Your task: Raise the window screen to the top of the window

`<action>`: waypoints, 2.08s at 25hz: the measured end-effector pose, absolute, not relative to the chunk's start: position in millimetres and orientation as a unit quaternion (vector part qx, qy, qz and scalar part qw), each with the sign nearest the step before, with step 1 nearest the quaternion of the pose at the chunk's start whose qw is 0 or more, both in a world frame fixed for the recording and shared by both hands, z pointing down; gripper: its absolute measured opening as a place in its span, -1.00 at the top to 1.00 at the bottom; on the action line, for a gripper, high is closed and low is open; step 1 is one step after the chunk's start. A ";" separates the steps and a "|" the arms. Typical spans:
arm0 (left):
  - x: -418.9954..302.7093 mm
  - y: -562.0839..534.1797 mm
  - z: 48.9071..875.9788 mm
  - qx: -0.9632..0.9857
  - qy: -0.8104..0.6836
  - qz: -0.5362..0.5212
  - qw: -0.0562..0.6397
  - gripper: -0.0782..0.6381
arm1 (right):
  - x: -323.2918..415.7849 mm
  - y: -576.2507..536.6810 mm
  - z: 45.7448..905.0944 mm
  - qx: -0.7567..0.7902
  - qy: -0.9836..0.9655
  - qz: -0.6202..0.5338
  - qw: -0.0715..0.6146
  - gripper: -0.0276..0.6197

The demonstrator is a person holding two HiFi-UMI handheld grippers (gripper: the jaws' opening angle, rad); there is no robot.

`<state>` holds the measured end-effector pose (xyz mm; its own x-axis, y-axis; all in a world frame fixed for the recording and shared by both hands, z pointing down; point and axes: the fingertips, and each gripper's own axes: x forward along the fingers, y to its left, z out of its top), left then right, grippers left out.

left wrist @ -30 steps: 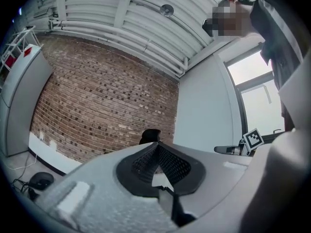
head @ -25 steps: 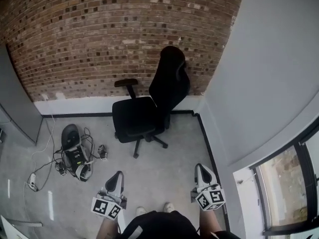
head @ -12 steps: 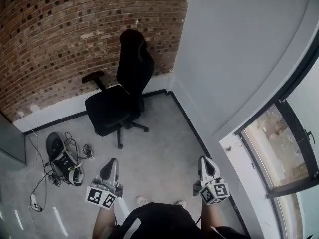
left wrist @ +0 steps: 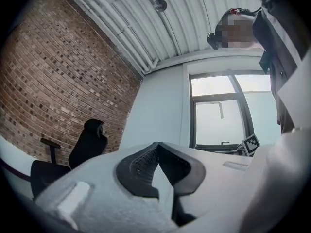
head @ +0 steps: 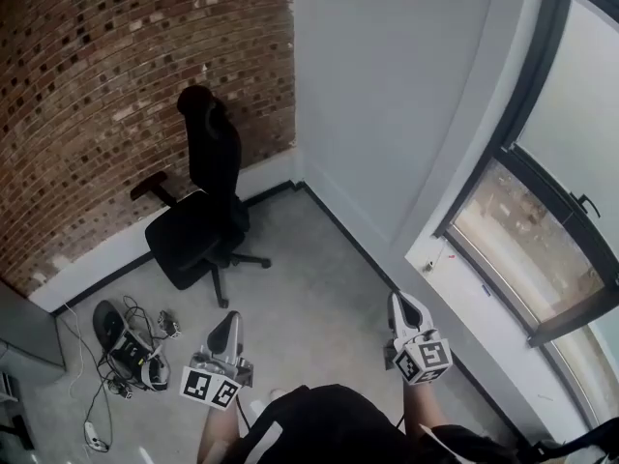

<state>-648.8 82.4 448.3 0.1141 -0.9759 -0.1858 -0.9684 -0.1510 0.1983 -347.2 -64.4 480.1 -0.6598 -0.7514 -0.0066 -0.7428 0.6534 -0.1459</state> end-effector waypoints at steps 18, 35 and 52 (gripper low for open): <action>-362.0 -23.0 439.7 0.878 -0.462 -0.123 0.024 0.77 | -41.4 -20.0 480.4 -0.600 0.797 -0.050 0.047 0.90; -175.0 -32.5 427.0 0.954 -0.263 -0.125 0.064 0.77 | 80.1 83.5 483.7 -0.727 0.679 -0.040 0.091 0.90; -42.0 -103.0 427.6 0.982 -0.079 -0.137 0.106 0.77 | 158.3 115.2 466.5 -0.838 0.536 -0.019 0.099 0.90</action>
<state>-42.0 -103.0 427.6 0.9497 -0.1849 -0.2528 -0.1265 -0.9648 0.2305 158.3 115.2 466.5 0.4242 -0.9026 -0.0738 -0.8950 -0.4054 -0.1857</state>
